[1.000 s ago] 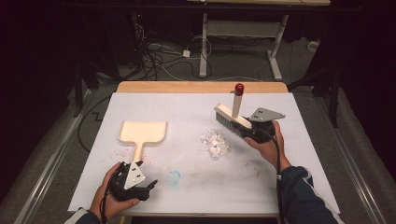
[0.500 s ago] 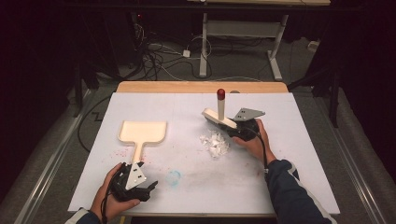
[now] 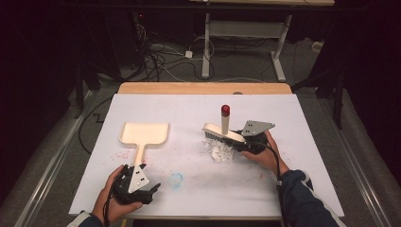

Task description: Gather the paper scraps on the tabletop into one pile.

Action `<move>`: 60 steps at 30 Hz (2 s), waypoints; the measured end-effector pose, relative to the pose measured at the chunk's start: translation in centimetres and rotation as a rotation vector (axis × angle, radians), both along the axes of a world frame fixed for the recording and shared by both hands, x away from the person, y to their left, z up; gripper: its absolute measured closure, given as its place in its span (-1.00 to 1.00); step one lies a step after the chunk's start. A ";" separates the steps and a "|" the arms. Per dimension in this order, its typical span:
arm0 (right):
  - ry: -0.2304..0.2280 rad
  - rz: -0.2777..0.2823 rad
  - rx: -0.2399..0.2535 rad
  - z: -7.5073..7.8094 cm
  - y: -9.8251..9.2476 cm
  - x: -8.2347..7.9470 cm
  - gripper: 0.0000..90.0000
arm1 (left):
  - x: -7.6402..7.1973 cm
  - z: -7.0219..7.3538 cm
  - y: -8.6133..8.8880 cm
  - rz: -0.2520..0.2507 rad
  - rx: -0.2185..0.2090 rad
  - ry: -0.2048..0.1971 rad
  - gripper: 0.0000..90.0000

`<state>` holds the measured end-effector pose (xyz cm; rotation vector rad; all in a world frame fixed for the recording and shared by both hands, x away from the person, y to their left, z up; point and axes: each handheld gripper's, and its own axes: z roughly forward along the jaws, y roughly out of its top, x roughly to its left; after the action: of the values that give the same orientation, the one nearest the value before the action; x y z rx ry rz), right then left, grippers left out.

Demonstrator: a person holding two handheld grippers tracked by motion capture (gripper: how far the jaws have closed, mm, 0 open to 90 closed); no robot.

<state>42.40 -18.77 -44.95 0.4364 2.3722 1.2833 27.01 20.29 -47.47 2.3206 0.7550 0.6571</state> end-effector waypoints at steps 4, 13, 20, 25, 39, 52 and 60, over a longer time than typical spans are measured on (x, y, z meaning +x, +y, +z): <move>-0.032 -0.063 0.020 0.3 0.0 -0.4 0.50 | 0.0 0.0 -0.1 -0.005 0.001 0.000 -0.55; -0.071 -0.138 0.060 1.7 -0.6 -1.6 0.50 | -0.1 0.0 -0.1 -0.004 -0.001 -0.003 -0.55; -0.084 -0.188 0.079 3.2 -1.4 -3.2 0.50 | -0.1 0.0 0.0 -0.001 -0.005 -0.006 -0.55; -0.077 -0.207 0.097 4.2 -2.2 -4.4 0.50 | 0.0 0.0 0.1 0.000 -0.008 -0.005 -0.55; -0.077 -0.253 0.097 5.3 -4.7 -7.4 0.50 | 0.5 0.1 0.7 0.017 -0.024 -0.008 -0.55; -0.079 -0.296 0.075 4.8 -6.7 -10.2 0.50 | 0.5 0.1 1.0 0.028 -0.035 -0.006 -0.55; -0.059 -0.309 0.082 4.4 -7.6 -11.2 0.50 | 0.4 0.1 1.5 0.056 -0.051 -0.002 -0.55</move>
<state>31.24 -26.34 -40.60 0.7463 2.1077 1.2319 27.44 21.84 -47.33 2.2600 0.8287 0.6567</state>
